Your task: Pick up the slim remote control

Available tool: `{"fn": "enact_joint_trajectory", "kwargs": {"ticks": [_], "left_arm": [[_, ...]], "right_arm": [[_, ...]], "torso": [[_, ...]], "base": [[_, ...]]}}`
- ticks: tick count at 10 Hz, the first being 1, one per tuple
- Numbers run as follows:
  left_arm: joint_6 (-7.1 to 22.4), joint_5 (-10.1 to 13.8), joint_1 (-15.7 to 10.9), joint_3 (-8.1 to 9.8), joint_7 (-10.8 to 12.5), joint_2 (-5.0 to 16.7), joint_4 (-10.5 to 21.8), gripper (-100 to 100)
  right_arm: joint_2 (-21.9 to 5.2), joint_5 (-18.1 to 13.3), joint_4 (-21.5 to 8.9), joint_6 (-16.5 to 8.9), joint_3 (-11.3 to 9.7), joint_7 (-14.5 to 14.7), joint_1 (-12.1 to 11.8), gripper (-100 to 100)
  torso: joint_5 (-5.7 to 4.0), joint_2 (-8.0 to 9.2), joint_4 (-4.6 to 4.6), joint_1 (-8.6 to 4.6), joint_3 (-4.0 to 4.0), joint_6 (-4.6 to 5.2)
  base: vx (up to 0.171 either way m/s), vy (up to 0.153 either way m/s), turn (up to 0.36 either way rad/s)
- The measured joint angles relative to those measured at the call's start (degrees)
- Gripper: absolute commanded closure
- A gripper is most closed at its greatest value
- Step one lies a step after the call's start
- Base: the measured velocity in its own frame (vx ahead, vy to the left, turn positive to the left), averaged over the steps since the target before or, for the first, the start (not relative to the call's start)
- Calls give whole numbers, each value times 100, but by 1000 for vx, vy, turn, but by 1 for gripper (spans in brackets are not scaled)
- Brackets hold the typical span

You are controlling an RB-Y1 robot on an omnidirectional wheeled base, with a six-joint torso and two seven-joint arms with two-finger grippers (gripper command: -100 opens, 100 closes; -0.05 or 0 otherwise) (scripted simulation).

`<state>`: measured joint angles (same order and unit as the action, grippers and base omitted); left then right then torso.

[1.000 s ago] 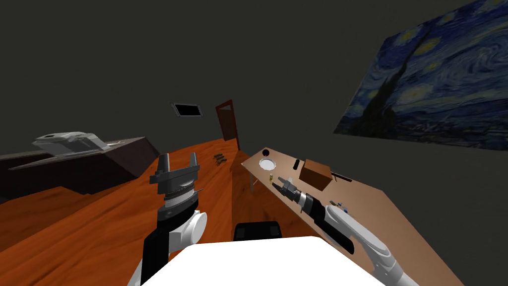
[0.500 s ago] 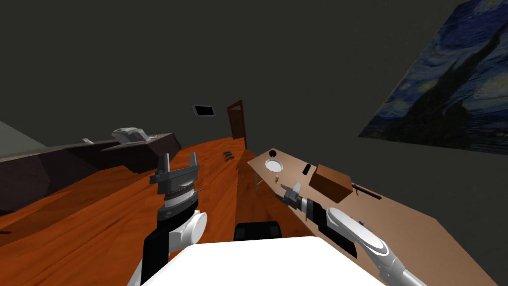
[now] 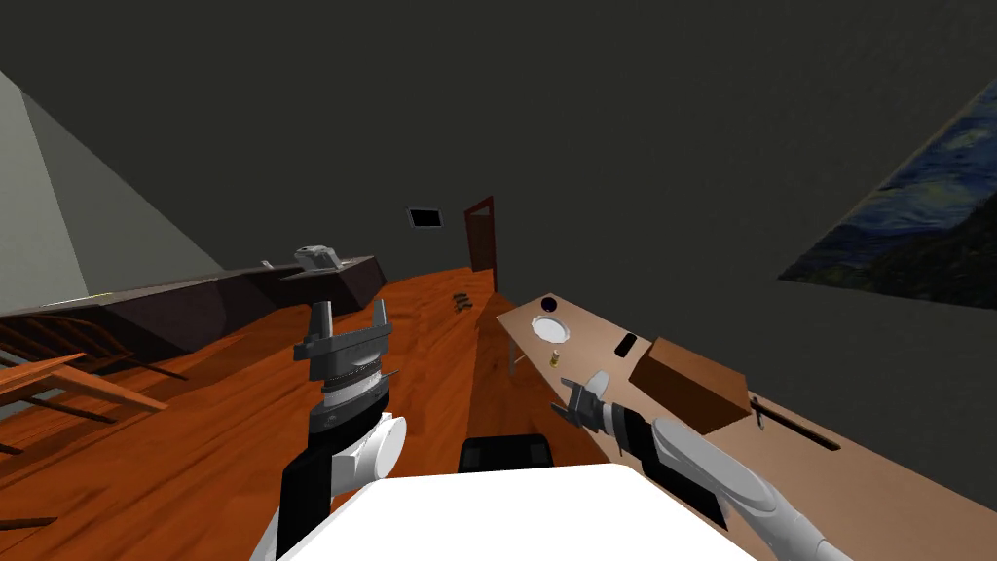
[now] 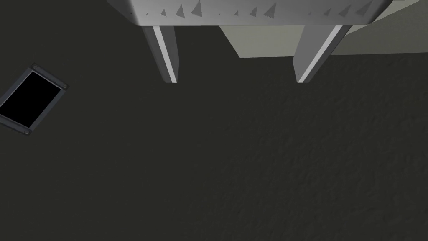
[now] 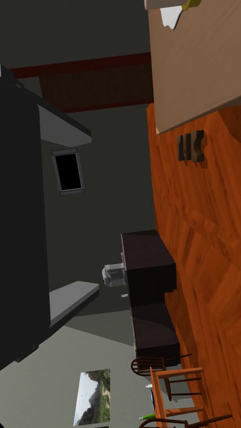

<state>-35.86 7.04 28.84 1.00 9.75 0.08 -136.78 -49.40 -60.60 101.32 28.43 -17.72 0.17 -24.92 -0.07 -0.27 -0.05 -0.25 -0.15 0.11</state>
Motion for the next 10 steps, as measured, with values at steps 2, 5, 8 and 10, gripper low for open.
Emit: {"fn": "enact_joint_trajectory", "kwargs": {"ticks": [2,5,8,10], "left_arm": [[0,0,0,0,0,0,0,0],[0,0,0,0,0,0,0,0],[0,0,1,1,0,0,0,0],[0,0,1,0,0,0,0,0]], "right_arm": [[-167,-311,-330,25,-144,167,70,-100],[-522,-786,-698,-17,-358,421,4,-100],[-688,-1235,-1118,-7,-556,731,45,-100],[-891,-1571,-1315,-84,-739,801,47,-100]], "torso": [[0,-1,-1,-1,-1,3],[0,-6,-1,-3,-3,-2],[1,-8,-2,0,-5,4],[0,-11,-2,1,-6,2]], "base": [[11,-35,252],[17,-32,190],[24,-27,224],[25,-30,182]]}}
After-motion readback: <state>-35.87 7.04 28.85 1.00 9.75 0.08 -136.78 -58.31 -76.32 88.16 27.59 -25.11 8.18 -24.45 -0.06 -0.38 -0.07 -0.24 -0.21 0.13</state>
